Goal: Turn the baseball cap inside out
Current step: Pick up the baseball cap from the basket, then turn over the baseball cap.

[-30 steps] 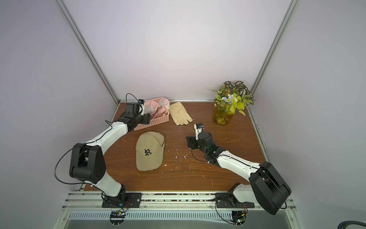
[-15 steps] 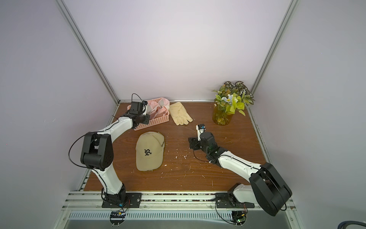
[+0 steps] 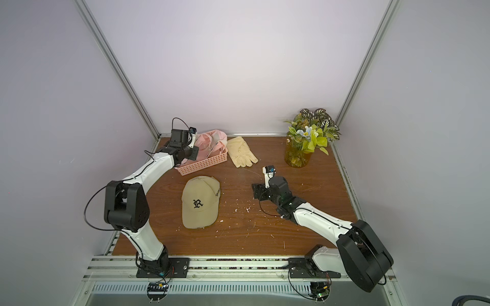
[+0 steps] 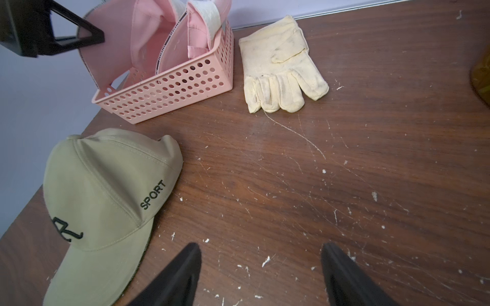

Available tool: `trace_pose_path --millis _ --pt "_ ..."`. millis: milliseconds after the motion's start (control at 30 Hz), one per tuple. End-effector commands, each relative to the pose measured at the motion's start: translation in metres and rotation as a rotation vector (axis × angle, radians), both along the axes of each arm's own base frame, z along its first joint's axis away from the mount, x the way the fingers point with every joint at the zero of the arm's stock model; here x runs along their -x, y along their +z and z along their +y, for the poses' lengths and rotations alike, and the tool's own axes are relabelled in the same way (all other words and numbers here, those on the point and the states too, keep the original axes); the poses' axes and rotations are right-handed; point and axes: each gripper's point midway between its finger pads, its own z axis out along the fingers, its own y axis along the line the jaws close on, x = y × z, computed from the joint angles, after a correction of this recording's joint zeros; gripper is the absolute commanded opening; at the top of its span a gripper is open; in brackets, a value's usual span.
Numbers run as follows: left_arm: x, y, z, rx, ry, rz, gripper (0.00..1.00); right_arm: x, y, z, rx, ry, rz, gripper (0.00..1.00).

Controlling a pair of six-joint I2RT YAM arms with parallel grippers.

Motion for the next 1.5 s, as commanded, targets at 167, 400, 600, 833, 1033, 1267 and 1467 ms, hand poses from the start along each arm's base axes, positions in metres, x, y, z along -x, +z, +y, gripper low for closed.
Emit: trace_pose_path --millis 167,400,600,833,1033,1267,1467 --pt "0.046 0.124 -0.067 0.149 -0.155 -0.259 0.0 -0.005 0.058 0.008 -0.014 0.061 -0.138 0.78" --pt "0.095 0.16 -0.142 0.447 -0.491 -0.236 0.0 -0.005 0.124 0.012 0.024 0.136 -0.311 0.78" --pt "0.131 0.148 -0.195 0.623 -0.713 -0.098 0.0 -0.008 0.167 -0.007 0.092 0.077 -0.425 0.81" --pt "0.169 0.123 -0.241 0.694 -0.888 0.013 0.0 -0.013 0.18 -0.021 0.14 0.037 -0.464 0.83" --pt "0.205 0.112 -0.26 0.737 -1.006 0.078 0.0 -0.019 0.173 -0.029 0.144 0.031 -0.452 0.83" --pt "0.229 0.104 -0.267 0.774 -1.117 0.142 0.0 -0.006 0.16 -0.01 0.096 0.194 -0.44 0.76" --pt "0.228 0.106 -0.271 0.786 -1.141 0.141 0.0 0.019 0.147 0.022 0.02 0.428 -0.379 0.48"
